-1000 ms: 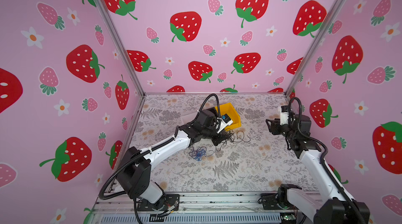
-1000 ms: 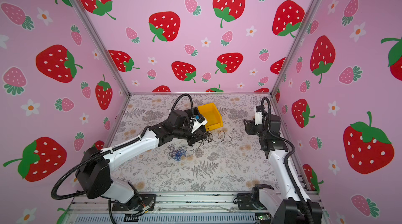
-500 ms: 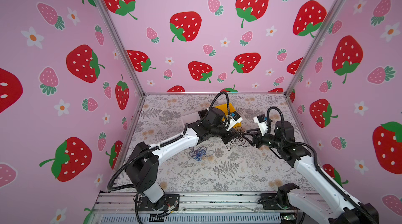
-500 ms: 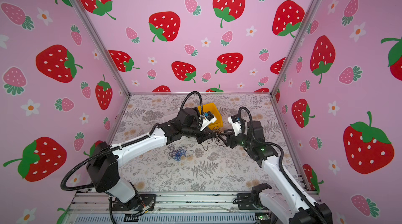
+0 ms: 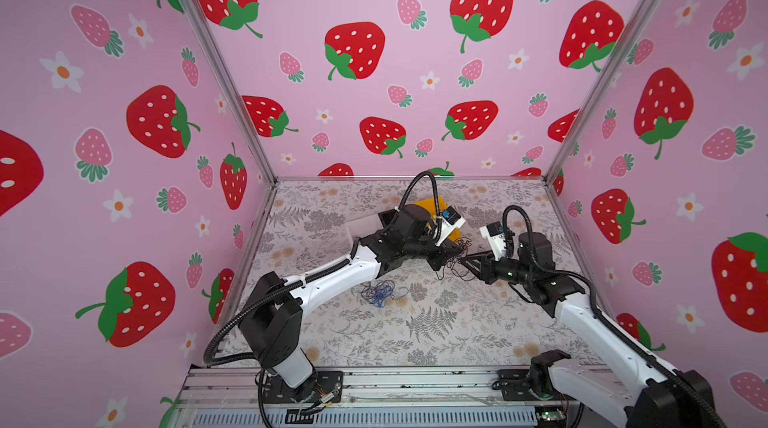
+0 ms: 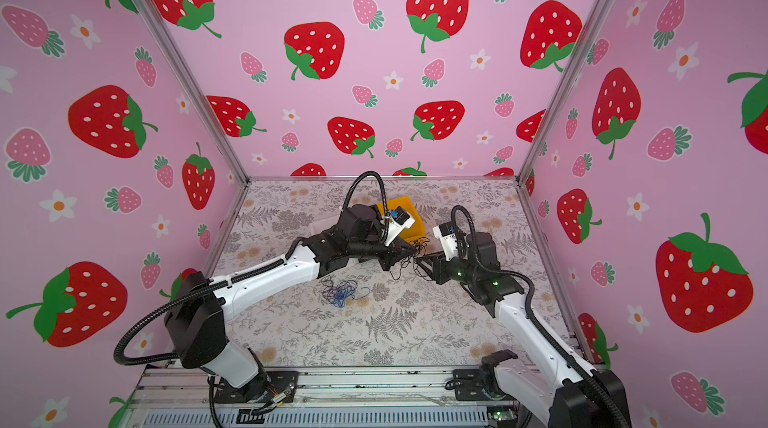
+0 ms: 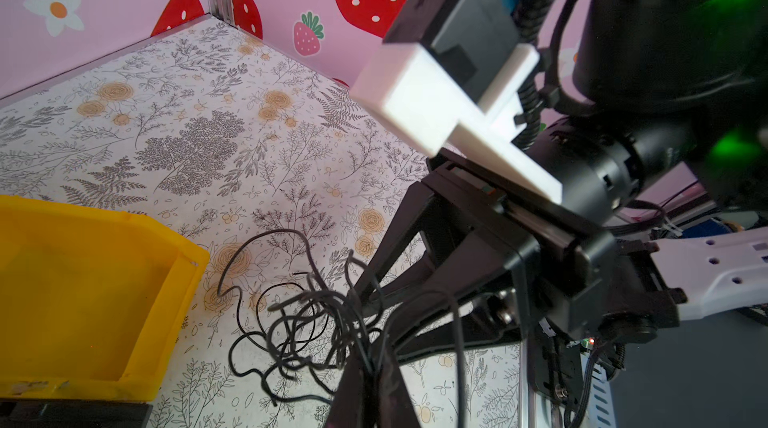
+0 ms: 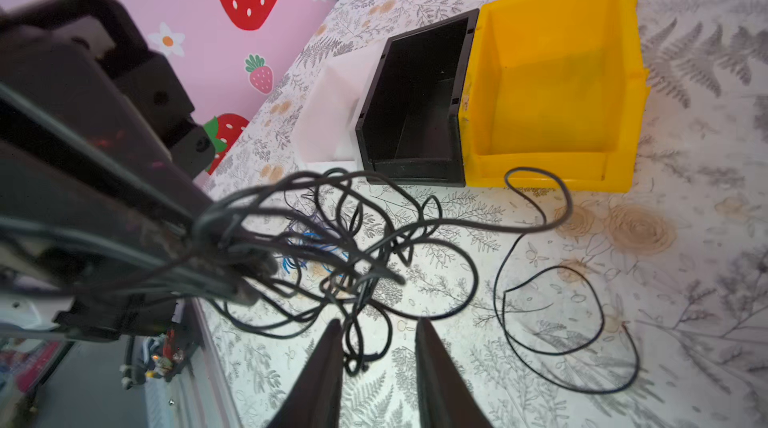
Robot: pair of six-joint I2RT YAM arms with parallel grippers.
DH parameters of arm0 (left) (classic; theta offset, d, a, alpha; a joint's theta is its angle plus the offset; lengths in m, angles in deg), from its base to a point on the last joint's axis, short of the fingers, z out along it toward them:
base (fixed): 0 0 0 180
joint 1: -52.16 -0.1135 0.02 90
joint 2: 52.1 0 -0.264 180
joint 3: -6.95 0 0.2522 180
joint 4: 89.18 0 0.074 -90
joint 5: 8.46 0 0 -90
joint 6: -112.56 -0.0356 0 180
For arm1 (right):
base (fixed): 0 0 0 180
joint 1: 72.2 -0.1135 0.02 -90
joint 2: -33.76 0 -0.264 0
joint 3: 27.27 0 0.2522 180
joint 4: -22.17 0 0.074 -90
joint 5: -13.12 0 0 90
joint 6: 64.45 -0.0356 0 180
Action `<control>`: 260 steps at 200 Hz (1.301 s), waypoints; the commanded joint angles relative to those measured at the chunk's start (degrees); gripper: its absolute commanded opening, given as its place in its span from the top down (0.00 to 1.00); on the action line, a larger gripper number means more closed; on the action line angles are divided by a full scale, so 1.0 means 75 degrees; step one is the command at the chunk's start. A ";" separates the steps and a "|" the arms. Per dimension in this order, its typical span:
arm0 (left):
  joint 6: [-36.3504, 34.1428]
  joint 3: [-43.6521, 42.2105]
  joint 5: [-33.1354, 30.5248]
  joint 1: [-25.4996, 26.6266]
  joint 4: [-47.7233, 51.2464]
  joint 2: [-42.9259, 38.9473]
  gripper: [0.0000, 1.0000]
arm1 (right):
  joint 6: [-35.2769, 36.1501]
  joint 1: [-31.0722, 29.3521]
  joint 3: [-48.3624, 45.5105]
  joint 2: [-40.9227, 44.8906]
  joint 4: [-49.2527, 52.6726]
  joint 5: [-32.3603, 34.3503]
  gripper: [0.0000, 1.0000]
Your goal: Untangle the cables
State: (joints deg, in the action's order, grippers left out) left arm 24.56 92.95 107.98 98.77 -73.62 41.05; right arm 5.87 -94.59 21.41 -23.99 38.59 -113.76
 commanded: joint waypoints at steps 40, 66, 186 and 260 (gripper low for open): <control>0.0088 0.0088 -0.0125 0.0040 -0.0475 -0.0249 0.91 | -0.0525 -0.0073 -0.0012 -0.0197 -0.0757 -0.0118 0.76; -0.0096 -0.0090 -0.0430 0.0023 -0.0440 -0.0454 0.92 | -0.0348 -0.0073 0.0101 0.0212 -0.0424 0.0554 0.95; -0.0139 -0.1114 -0.0603 -0.0919 -0.0486 -0.1335 0.92 | 0.1702 0.1374 0.2417 0.1462 0.2697 0.2352 1.00; -0.0555 -0.1613 -0.0373 -0.0976 -0.0175 -0.1778 0.91 | 0.1895 0.2161 0.3020 0.1308 0.3161 0.3768 1.00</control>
State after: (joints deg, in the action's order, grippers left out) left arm 22.79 83.36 108.22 93.48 -81.38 29.83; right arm 18.24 -82.73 42.17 -14.66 62.17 -99.14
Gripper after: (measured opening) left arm 0.089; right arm 0.051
